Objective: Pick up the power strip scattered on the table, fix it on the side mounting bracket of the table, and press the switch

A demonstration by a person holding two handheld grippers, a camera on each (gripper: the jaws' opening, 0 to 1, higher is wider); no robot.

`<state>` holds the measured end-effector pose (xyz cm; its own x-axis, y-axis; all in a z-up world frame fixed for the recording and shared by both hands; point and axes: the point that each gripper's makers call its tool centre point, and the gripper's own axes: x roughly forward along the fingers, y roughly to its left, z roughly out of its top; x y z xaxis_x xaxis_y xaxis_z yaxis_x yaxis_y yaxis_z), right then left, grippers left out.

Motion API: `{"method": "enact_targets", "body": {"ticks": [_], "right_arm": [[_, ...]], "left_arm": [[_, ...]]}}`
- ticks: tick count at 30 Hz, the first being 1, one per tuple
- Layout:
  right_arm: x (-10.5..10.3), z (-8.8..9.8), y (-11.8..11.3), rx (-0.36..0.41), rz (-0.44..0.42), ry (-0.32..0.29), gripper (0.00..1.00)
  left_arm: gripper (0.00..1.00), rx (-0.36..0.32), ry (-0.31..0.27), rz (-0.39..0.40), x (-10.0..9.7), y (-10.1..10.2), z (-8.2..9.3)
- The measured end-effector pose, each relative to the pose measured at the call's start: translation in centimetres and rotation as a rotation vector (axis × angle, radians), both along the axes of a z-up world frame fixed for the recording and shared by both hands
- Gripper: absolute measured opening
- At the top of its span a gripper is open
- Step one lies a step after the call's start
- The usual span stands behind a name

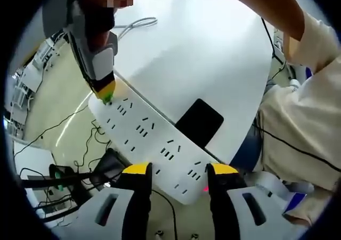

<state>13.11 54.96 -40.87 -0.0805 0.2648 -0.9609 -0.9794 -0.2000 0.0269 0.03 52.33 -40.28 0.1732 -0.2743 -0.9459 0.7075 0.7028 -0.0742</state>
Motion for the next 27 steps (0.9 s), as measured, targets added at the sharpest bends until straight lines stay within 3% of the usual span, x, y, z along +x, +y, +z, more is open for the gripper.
{"method": "enact_targets", "body": {"ticks": [8, 18, 27], "right_arm": [[0.0, -0.1, 0.5, -0.023, 0.068, -0.062, 0.00], [0.3, 0.3, 0.2, 0.038, -0.005, 0.053, 0.00], [-0.4, 0.8, -0.7, 0.085, 0.009, 0.017, 0.00]], "left_arm": [[0.46, -0.002, -0.002, -0.002, 0.0, 0.0, 0.0], [0.46, 0.011, 0.004, -0.003, -0.4, -0.5, -0.1], [0.46, 0.019, 0.010, -0.005, -0.4, -0.5, -0.1]]}}
